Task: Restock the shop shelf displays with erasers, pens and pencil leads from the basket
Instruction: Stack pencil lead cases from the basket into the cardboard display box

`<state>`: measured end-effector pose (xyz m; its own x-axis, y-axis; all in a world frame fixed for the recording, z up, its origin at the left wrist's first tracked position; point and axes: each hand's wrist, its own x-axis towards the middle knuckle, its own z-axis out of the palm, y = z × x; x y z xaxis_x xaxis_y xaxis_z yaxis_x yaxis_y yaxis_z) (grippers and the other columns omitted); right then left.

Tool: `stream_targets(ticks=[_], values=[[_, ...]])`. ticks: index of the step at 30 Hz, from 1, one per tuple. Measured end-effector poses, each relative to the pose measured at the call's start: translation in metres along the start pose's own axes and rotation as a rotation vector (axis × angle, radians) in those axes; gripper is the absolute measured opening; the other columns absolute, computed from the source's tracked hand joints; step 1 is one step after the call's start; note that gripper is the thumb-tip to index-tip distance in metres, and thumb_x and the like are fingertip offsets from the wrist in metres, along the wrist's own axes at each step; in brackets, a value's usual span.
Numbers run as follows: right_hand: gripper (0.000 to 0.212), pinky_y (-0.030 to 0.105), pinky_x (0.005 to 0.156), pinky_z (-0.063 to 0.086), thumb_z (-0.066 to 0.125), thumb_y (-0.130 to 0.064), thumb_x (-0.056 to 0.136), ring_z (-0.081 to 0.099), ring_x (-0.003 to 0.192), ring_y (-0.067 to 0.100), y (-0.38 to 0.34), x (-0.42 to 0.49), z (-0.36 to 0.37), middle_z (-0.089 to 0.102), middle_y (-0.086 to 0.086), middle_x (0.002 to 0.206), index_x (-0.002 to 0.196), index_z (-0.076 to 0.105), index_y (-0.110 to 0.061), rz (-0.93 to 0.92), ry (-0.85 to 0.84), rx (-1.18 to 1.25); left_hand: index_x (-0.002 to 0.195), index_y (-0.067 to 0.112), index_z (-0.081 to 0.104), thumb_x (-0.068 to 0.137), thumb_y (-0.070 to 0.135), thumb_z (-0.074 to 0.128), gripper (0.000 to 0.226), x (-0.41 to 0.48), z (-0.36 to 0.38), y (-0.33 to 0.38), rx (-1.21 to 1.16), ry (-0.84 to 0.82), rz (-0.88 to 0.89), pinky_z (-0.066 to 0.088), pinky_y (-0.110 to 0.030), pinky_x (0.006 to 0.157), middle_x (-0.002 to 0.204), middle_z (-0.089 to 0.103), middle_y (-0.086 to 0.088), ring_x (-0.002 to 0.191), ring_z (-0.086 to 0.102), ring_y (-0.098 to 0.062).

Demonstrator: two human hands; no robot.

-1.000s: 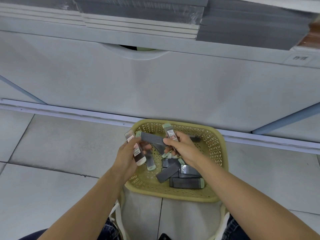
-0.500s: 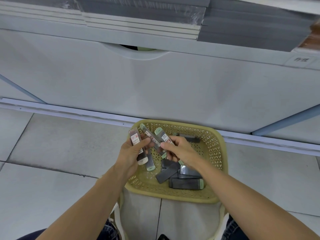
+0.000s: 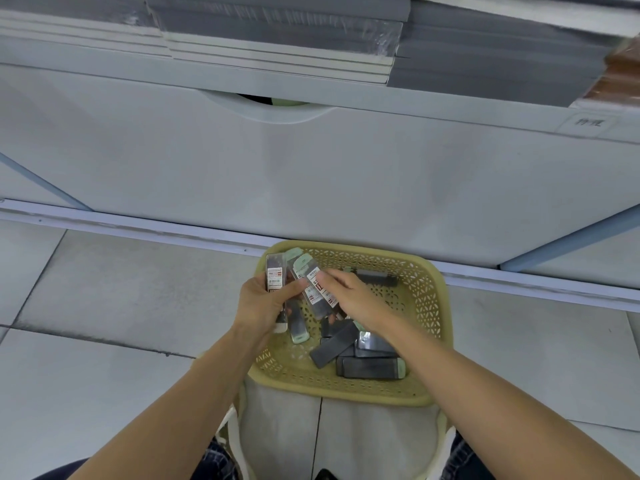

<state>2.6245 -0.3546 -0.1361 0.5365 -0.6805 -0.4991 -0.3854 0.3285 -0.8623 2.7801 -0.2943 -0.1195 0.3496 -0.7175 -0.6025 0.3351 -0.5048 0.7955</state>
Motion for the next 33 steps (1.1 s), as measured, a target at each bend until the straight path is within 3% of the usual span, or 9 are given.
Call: stream_targets(ticks=[2, 4, 7, 9, 12, 17, 24, 28, 33], values=[[0.016, -0.009, 0.06, 0.033, 0.038, -0.037, 0.104, 0.047, 0.073, -0.035, -0.004, 0.0, 0.005, 0.055, -0.048, 0.08, 0.099, 0.049, -0.047, -0.007, 0.0, 0.0, 0.092, 0.006, 0.071, 0.077, 0.009, 0.079, 0.017, -0.003, 0.003, 0.001, 0.021, -0.006, 0.022, 0.059, -0.042, 0.076, 0.089, 0.075, -0.017, 0.081, 0.071, -0.032], [0.014, -0.01, 0.068, 0.033, 0.037, -0.038, 0.104, 0.046, 0.082, -0.035, -0.005, 0.001, 0.007, 0.053, -0.043, 0.093, 0.104, 0.049, -0.045, -0.004, 0.019, 0.035, 0.094, 0.006, 0.07, 0.078, 0.009, 0.079, 0.019, -0.008, 0.008, 0.004, 0.045, -0.027, 0.07, 0.057, -0.032, 0.061, 0.083, 0.075, -0.015, 0.068, 0.069, -0.022], [0.041, 0.017, 0.105, 0.034, 0.036, -0.045, 0.102, 0.047, 0.117, -0.007, -0.01, 0.005, 0.006, 0.052, -0.013, 0.134, 0.138, 0.045, -0.028, -0.013, 0.033, 0.113, 0.091, 0.009, 0.069, 0.08, 0.006, 0.077, 0.014, -0.014, 0.017, 0.015, 0.049, -0.008, 0.151, 0.046, -0.017, 0.043, 0.068, 0.073, -0.001, 0.048, 0.062, -0.007], [0.046, 0.028, 0.11, 0.031, 0.036, -0.044, 0.102, 0.044, 0.125, 0.004, -0.031, 0.004, -0.001, 0.046, -0.006, 0.145, 0.143, 0.041, -0.025, -0.042, 0.031, 0.07, 0.091, 0.009, 0.069, 0.081, 0.009, 0.077, 0.012, -0.016, 0.022, 0.028, 0.065, 0.017, 0.187, 0.046, -0.019, 0.044, 0.068, 0.072, -0.001, 0.05, 0.061, -0.01], [0.036, 0.04, 0.103, 0.046, 0.043, -0.027, 0.103, 0.056, 0.12, 0.02, -0.073, -0.004, -0.025, 0.057, 0.005, 0.133, 0.139, 0.046, -0.023, -0.146, 0.048, 0.042, 0.089, 0.012, 0.07, 0.082, 0.012, 0.077, 0.011, -0.023, 0.03, 0.058, 0.109, -0.013, 0.276, 0.044, -0.021, 0.042, 0.066, 0.071, -0.001, 0.046, 0.056, -0.009], [0.052, 0.032, 0.093, 0.05, 0.05, 0.007, 0.095, 0.059, 0.103, 0.018, -0.15, -0.044, -0.071, 0.062, 0.009, 0.108, 0.14, 0.043, -0.018, -0.323, -0.006, -0.072, 0.092, 0.007, 0.068, 0.082, 0.012, 0.076, 0.014, -0.051, 0.054, 0.113, 0.269, -0.089, 0.479, 0.038, -0.02, 0.039, 0.063, 0.064, -0.004, 0.039, 0.046, -0.005], [0.035, 0.021, 0.079, 0.054, 0.06, -0.004, 0.093, 0.065, 0.094, 0.012, -0.237, -0.132, -0.12, 0.066, 0.012, 0.112, 0.128, 0.054, -0.003, -0.52, 0.152, -0.3, 0.084, 0.017, 0.064, 0.083, 0.012, 0.075, 0.012, -0.115, 0.099, 0.193, 0.358, -0.237, 0.678, 0.03, -0.018, 0.033, 0.059, 0.06, -0.002, 0.039, 0.042, -0.009], [0.029, 0.02, 0.079, 0.055, 0.064, -0.012, 0.091, 0.067, 0.092, 0.006, -0.279, -0.191, -0.148, 0.068, -0.001, 0.105, 0.12, 0.061, -0.01, -0.656, 0.322, -0.495, 0.092, 0.017, 0.066, 0.084, 0.028, 0.076, 0.016, -0.162, 0.129, 0.244, 0.39, -0.363, 0.689, 0.031, -0.017, 0.036, 0.063, 0.068, 0.003, 0.04, 0.045, -0.006], [0.018, 0.021, 0.082, 0.053, 0.06, -0.014, 0.095, 0.066, 0.093, 0.008, -0.319, -0.252, -0.187, 0.069, 0.003, 0.105, 0.112, 0.062, -0.012, -0.842, 0.505, -0.478, 0.092, 0.016, 0.067, 0.085, 0.032, 0.074, 0.018, -0.211, 0.166, 0.299, 0.277, -0.509, 0.682, 0.037, -0.015, 0.039, 0.066, 0.066, 0.003, 0.044, 0.052, -0.003]])
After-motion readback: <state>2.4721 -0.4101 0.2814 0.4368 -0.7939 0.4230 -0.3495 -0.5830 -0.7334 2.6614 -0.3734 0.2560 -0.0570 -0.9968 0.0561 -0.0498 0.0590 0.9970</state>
